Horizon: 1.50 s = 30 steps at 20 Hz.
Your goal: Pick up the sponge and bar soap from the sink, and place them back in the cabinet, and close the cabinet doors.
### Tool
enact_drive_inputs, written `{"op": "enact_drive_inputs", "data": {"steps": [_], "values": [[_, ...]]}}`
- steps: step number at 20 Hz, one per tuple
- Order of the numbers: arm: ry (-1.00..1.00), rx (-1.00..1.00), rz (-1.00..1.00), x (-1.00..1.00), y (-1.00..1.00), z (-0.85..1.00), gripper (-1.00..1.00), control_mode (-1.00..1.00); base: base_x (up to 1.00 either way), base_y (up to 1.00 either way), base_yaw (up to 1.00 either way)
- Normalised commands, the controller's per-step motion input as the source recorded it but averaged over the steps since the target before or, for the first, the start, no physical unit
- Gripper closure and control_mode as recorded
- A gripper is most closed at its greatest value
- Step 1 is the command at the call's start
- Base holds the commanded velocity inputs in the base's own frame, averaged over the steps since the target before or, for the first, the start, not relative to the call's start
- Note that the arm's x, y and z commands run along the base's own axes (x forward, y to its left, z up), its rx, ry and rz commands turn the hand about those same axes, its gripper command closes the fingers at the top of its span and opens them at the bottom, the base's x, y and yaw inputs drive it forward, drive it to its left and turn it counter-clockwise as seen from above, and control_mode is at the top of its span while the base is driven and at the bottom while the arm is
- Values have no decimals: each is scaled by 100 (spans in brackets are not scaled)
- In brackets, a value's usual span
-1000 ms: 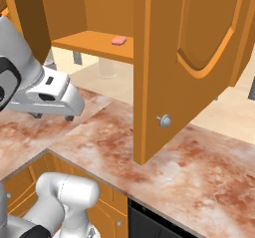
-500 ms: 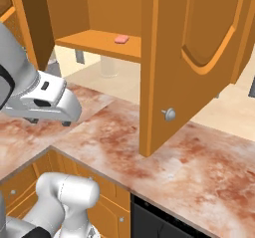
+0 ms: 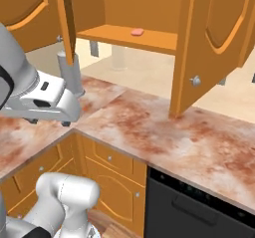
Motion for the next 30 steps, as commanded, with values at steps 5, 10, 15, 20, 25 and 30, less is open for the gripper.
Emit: {"op": "enact_drive_inputs", "data": {"steps": [5,10,15,20,25,30], "values": [[0,0,0,0,0,0,-100,100,-69,0,-11],[0,0,0,0,0,0,-100,100,-47,-13,-22],[0,0,0,0,0,0,-100,100,-38,-26,-25],[0,0,0,0,0,0,-100,100,-36,-31,-23],[0,0,0,0,0,0,-100,100,-33,-44,-17],[0,0,0,0,0,0,-100,100,-17,-65,-6]]}}
